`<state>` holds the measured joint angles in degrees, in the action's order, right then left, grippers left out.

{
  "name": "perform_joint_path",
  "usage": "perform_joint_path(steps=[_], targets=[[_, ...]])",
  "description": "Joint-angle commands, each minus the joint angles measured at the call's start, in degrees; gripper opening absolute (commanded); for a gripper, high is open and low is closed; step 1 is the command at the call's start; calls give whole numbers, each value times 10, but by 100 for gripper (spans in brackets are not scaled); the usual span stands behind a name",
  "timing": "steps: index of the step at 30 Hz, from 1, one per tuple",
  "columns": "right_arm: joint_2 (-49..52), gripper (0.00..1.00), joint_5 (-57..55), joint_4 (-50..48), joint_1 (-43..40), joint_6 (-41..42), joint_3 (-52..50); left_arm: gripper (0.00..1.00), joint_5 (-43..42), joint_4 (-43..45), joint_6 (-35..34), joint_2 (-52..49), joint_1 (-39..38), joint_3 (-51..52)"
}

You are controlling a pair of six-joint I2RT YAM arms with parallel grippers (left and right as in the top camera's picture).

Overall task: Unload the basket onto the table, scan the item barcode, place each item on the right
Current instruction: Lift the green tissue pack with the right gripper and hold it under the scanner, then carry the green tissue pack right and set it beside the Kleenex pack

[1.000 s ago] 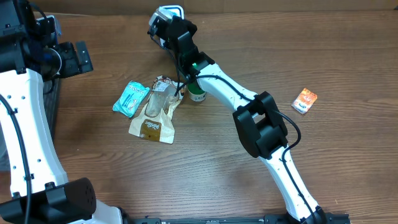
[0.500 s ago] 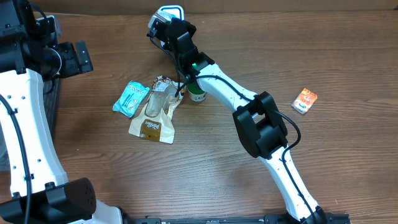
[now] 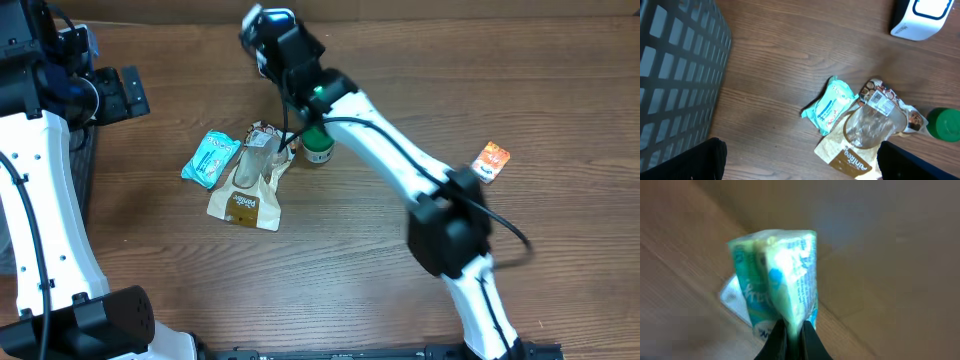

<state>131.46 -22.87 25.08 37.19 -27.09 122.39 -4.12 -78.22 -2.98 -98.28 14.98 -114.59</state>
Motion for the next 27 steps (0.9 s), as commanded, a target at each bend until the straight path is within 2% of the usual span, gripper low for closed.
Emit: perform_joint_path(steps=[1, 3, 6, 9, 13, 18, 20, 27], targets=[[-143, 4, 76, 115, 1, 225, 7, 100, -3, 1, -4, 1, -4, -6], [-186, 4, 123, 198, -9, 274, 7, 99, -4, 0, -4, 1, -4, -6], [-225, 4, 125, 288, -29, 345, 7, 100, -4, 0, -4, 1, -4, -6], [-248, 4, 128, 428, -86, 426, 7, 99, -4, 0, -4, 1, -4, -6], [-244, 4, 146, 526, -153, 453, -21, 100, -3, 0, -4, 1, -4, -6], [-244, 4, 147, 507, -236, 469, -149, 99, -4, 0, -4, 1, -4, -6], [-244, 4, 190, 435, -290, 469, -256, 100, -3, 0, -4, 1, -4, -6], [-243, 4, 289, 313, -381, 469, -404, 99, -3, 0, -4, 1, -4, -6]])
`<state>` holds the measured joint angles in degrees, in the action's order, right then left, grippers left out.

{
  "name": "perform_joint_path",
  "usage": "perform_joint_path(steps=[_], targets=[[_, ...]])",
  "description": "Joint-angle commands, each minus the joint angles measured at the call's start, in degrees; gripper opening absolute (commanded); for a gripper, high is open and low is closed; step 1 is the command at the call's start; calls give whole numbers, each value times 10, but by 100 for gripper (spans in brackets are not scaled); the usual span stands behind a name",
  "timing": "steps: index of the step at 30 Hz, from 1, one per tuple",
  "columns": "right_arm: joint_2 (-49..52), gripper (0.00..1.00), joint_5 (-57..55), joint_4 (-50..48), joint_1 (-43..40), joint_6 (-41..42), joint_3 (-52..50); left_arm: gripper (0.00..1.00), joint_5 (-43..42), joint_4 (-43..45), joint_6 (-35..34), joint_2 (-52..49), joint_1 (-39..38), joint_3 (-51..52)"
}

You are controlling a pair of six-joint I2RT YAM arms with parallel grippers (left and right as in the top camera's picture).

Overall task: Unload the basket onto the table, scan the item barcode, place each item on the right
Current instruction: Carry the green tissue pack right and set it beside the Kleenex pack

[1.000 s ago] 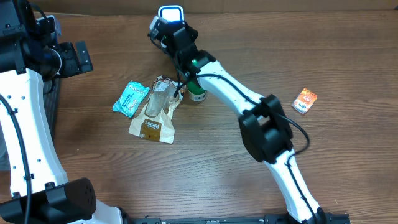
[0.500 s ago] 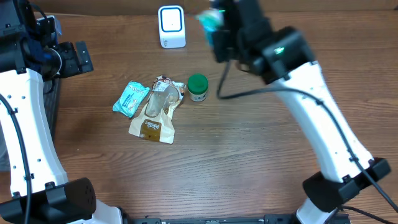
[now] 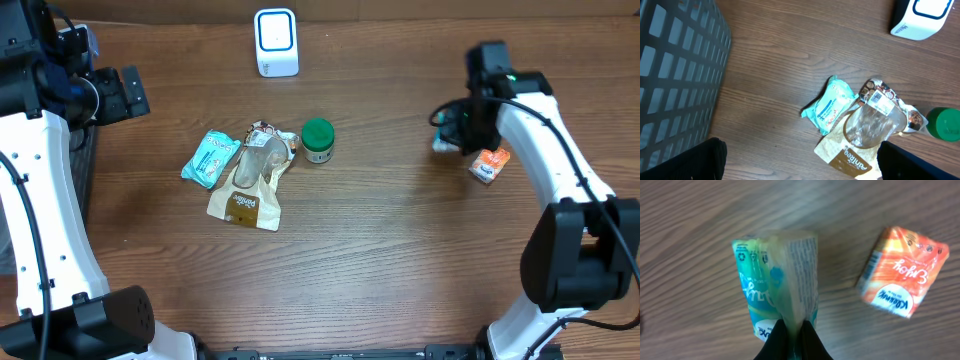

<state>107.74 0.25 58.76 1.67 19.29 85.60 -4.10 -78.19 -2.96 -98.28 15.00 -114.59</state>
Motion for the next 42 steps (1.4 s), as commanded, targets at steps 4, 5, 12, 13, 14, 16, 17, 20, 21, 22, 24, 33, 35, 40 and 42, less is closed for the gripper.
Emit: perform_joint_path(steps=[4, 5, 12, 13, 14, 16, 17, 20, 21, 22, 24, 33, 35, 40, 42], targets=[[-6, 43, 63, -48, -58, 4, -75, 100, -4, 0, -4, 1, -4, -6], [-6, 61, 63, -46, -64, 2, -76, 99, -4, 0, -4, 1, -4, -6], [-7, 100, 75, 13, -65, -30, -16, 99, -4, 0, -4, 1, -4, -6], [-7, 100, 93, 29, -61, -57, 9, 100, -4, 0, -4, 1, -4, -6], [-7, 100, 117, 44, -56, -85, 36, 100, -4, 0, -4, 1, -4, -6], [-7, 100, 155, 64, -37, -132, 86, 99, -4, 0, -4, 1, -4, -6], [-7, 100, 160, 68, -28, -148, 104, 100, -4, 0, -4, 1, -4, -6], [-7, 100, 161, 66, 29, -219, 161, 99, -4, 0, -4, 1, -4, -7], [-7, 100, 159, 57, 47, -240, 169, 100, -4, 0, -4, 1, -4, -6], [-7, 100, 154, 35, 76, -268, 173, 100, -4, 0, -4, 1, -4, -6], [-6, 100, 136, 3, 121, -310, 173, 99, -4, 0, -4, 1, -4, -6], [26, 100, 59, -63, 263, -439, 173, 99, -4, 0, -4, 1, -4, -6], [37, 100, 60, -67, 274, -446, 173, 99, -4, 0, -4, 1, -4, -6], [79, 100, 71, -85, 283, -447, 172, 100, -4, 0, -4, 1, -4, -6], [98, 100, 87, -96, 283, -447, 172, 100, -4, 0, -4, 1, -4, -6]])
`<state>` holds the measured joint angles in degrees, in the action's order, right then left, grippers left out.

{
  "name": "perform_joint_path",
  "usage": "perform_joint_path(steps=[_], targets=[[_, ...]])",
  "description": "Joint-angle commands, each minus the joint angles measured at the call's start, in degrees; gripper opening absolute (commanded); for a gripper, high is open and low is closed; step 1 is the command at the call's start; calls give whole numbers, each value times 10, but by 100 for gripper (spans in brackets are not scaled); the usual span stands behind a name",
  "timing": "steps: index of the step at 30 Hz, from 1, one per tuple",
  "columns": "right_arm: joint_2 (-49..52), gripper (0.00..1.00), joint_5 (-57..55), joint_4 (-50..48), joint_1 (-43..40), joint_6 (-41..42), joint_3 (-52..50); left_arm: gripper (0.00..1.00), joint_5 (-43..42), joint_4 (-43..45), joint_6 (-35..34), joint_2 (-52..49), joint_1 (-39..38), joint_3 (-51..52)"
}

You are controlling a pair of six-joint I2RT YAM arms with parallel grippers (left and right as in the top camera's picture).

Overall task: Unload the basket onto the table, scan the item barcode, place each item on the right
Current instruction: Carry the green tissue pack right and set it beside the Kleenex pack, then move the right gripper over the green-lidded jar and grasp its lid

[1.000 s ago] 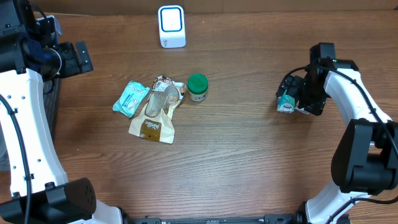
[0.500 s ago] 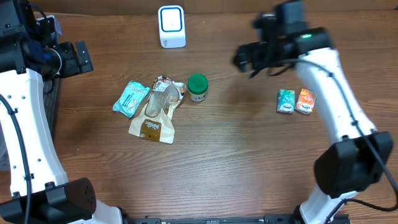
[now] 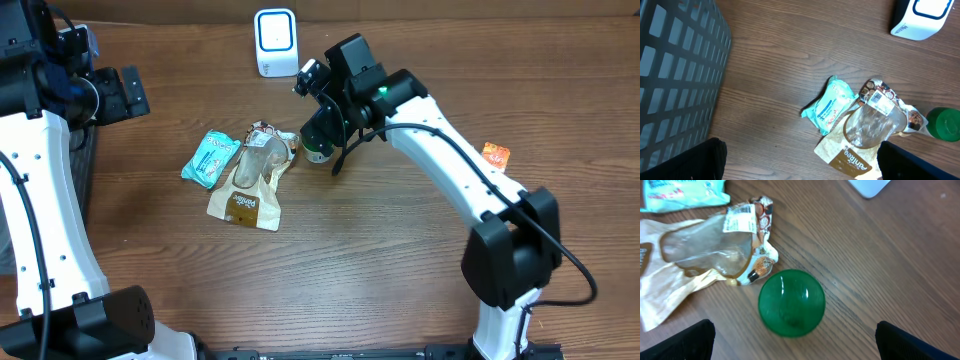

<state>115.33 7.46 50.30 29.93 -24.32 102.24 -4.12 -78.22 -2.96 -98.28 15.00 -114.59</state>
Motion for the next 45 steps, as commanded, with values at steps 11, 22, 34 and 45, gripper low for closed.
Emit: perform_joint_path(steps=[11, 22, 34, 45], targets=[[68, 100, 62, -25, 0, -11, 6, 99, -4, 0, -4, 1, -4, -6], [100, 100, 46, -51, -1, -10, 6, 100, -4, 0, -4, 1, -4, -6], [101, 75, 40, -50, -1, 7, 6, 100, -3, 0, -4, 1, -4, -6], [101, 56, -37, -46, -2, 173, 6, 100, -3, 0, -4, 1, -4, -6]])
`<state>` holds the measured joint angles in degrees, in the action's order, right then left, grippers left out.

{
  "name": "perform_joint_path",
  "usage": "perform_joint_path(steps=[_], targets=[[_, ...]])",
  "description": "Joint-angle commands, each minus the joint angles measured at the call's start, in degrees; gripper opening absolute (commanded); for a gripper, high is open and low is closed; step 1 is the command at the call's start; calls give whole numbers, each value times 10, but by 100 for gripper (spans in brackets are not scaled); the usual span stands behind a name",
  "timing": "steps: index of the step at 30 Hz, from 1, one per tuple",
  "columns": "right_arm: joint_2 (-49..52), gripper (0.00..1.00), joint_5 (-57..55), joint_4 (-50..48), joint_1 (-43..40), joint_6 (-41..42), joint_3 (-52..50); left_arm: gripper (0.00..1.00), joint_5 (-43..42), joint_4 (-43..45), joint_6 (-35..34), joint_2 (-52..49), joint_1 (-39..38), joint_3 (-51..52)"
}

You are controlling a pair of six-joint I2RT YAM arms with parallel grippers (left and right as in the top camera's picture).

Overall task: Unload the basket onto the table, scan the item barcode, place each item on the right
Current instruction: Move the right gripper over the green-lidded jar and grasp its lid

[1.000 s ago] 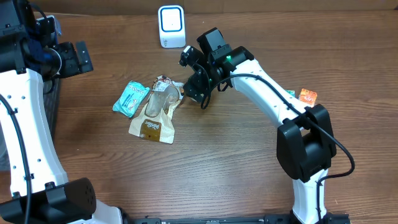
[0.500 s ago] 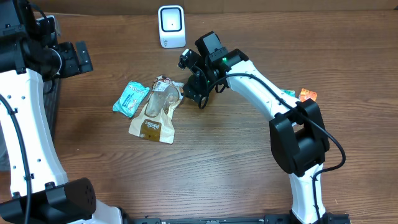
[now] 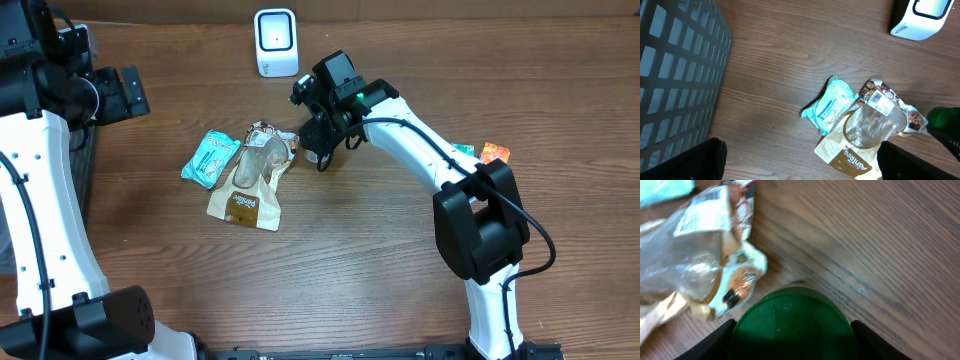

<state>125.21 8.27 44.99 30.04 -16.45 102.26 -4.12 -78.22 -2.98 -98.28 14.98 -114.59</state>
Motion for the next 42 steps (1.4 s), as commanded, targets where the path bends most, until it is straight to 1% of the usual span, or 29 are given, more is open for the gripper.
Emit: perform_joint_path(steps=[1, 4, 5, 6, 7, 8, 9, 10, 11, 13, 16, 19, 21, 22, 23, 24, 26, 30, 34, 36, 37, 42], targets=[[2, 52, -50, 14, -3, 127, 6, 100, -3, 1, -4, 1, -4, -6], [2, 46, -55, 33, -3, 215, 6, 100, -3, 0, -4, 1, -4, -6], [2, 46, -55, 39, -3, 241, 6, 100, -4, 0, -4, 1, -4, -6], [2, 46, -54, 50, -3, 288, 6, 100, -4, 1, -4, 1, -4, -6], [2, 47, -54, 57, -3, 323, 6, 100, -4, 0, -4, 1, -4, -6], [2, 48, -45, 71, -3, 405, 6, 100, -4, 0, -4, 1, -4, -6], [2, 51, -26, 74, -3, 438, 6, 100, -4, 1, -4, 1, -4, -6], [2, 51, 22, 72, -1, 471, 6, 99, -4, 1, -4, 1, -4, -6], [2, 55, 43, 68, 1, 473, 6, 100, -4, 0, -4, 1, -4, -6], [2, 65, 44, 65, 4, 473, 6, 100, -4, 0, -4, 1, -4, -6], [2, 77, 9, 73, 4, 473, 6, 100, -4, 0, -4, 1, -4, -6], [2, 82, -7, 83, 0, 473, 8, 100, -4, 1, -4, 1, -4, -6], [2, 92, -13, 95, -2, 460, 17, 100, -4, 0, -4, 1, -4, -7], [2, 94, -21, 104, -2, 459, 24, 100, -3, 0, -4, 1, -4, -6], [2, 98, -30, 120, -2, 436, 40, 100, -4, 0, -4, 1, -4, -6], [2, 100, -32, 127, -2, 422, 49, 100, -4, 0, -4, 1, -4, -6], [2, 100, -37, 163, -1, 351, 93, 100, -4, 0, -4, 1, -4, -6], [2, 100, -22, 220, -1, 172, 175, 99, -4, 0, -4, 1, -4, -6], [2, 100, -5, 211, -1, 110, 179, 100, -4, 0, -4, 1, -4, -6], [2, 99, 15, 206, 0, 42, 166, 100, -3, 0, -4, 1, -4, -6], [3, 97, 15, 204, 2, 24, 161, 99, -4, 0, -4, 1, -4, -6], [3, 95, 12, 194, 12, -36, 126, 100, -3, 1, -4, 1, -4, -6]])
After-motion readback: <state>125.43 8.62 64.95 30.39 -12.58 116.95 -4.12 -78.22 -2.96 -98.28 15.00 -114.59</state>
